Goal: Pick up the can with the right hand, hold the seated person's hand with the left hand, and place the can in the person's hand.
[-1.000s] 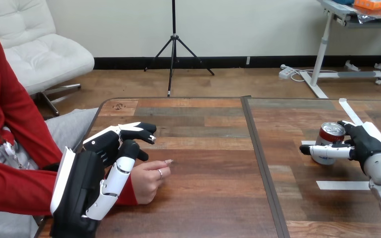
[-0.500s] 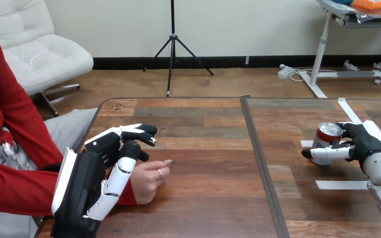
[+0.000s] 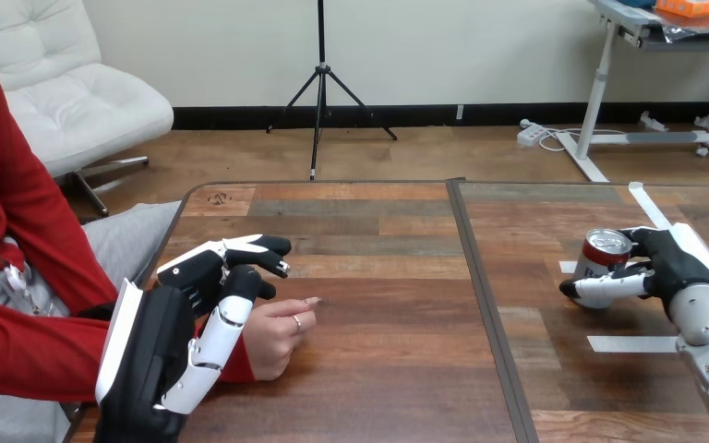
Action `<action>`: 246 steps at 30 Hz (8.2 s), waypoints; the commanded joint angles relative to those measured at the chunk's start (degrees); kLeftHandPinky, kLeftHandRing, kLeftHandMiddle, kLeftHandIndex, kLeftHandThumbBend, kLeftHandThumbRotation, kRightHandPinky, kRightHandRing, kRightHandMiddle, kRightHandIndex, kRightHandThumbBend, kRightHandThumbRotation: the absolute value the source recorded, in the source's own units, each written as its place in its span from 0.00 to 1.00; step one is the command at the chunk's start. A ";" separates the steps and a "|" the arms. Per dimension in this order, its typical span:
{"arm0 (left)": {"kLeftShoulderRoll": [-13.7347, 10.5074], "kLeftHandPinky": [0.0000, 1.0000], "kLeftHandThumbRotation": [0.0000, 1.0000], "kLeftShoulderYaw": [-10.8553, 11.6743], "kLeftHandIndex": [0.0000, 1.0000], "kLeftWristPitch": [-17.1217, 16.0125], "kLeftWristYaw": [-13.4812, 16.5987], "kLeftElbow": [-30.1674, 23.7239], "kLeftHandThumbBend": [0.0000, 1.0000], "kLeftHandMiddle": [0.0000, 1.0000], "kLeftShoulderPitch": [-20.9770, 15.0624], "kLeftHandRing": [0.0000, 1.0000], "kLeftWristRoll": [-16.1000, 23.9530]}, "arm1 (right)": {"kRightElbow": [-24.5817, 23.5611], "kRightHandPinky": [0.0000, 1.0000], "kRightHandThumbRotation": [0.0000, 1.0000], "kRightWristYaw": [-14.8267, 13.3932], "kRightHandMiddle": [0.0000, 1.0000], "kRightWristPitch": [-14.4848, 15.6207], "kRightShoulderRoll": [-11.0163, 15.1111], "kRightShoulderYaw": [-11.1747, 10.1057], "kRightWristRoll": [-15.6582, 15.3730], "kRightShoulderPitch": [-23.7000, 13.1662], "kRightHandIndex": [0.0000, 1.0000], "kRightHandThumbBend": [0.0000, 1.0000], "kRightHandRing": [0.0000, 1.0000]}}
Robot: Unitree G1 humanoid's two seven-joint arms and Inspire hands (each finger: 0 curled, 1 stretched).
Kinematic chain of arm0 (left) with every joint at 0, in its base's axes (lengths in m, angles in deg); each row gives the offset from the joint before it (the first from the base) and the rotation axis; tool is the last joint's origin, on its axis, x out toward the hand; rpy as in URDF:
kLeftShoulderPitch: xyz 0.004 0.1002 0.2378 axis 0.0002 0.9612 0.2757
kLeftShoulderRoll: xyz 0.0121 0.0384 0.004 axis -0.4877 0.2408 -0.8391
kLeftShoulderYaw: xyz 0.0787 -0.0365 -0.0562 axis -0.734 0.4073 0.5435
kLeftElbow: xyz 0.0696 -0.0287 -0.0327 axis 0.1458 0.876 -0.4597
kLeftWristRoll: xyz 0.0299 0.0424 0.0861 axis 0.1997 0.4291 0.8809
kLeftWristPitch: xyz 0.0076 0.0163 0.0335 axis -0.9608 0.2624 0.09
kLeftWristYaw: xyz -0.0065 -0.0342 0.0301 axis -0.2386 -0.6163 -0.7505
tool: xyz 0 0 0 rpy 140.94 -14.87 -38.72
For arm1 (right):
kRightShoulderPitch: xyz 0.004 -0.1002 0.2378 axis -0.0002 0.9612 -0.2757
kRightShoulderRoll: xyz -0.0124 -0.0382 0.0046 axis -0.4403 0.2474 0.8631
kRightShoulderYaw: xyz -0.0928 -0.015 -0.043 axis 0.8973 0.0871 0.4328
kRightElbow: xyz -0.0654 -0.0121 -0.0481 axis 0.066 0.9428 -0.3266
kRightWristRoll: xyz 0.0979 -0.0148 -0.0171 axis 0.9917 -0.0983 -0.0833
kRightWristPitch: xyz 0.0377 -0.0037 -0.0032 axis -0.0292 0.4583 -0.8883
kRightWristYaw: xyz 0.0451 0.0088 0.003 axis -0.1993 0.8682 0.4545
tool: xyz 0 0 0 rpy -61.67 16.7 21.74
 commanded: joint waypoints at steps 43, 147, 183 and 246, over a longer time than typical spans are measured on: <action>-0.27 0.57 0.81 0.30 0.52 -0.11 0.58 -2.87 0.47 0.69 -1.12 0.72 -0.10 | -0.64 0.48 0.00 -5.38 0.59 -5.39 -1.80 -2.04 1.61 -1.47 0.57 0.69 0.55; -5.74 0.58 0.71 7.58 0.67 2.84 5.16 -8.67 0.69 0.72 -3.39 0.72 11.99 | -4.48 0.35 0.00 2.66 0.45 -12.04 3.24 -1.71 0.75 -3.14 0.47 0.78 0.41; -19.58 0.71 0.46 8.66 0.83 10.63 3.56 -13.78 1.00 0.85 -8.59 0.85 35.00 | -11.17 0.38 0.00 5.87 0.46 -13.73 4.32 -1.70 1.17 -2.76 0.47 0.76 0.43; -27.05 0.81 0.49 -2.74 0.84 20.28 1.27 6.68 1.00 0.86 -22.01 0.84 42.29 | -19.35 0.36 0.00 8.92 0.43 -18.70 3.67 -2.73 3.46 -0.68 0.47 0.77 0.39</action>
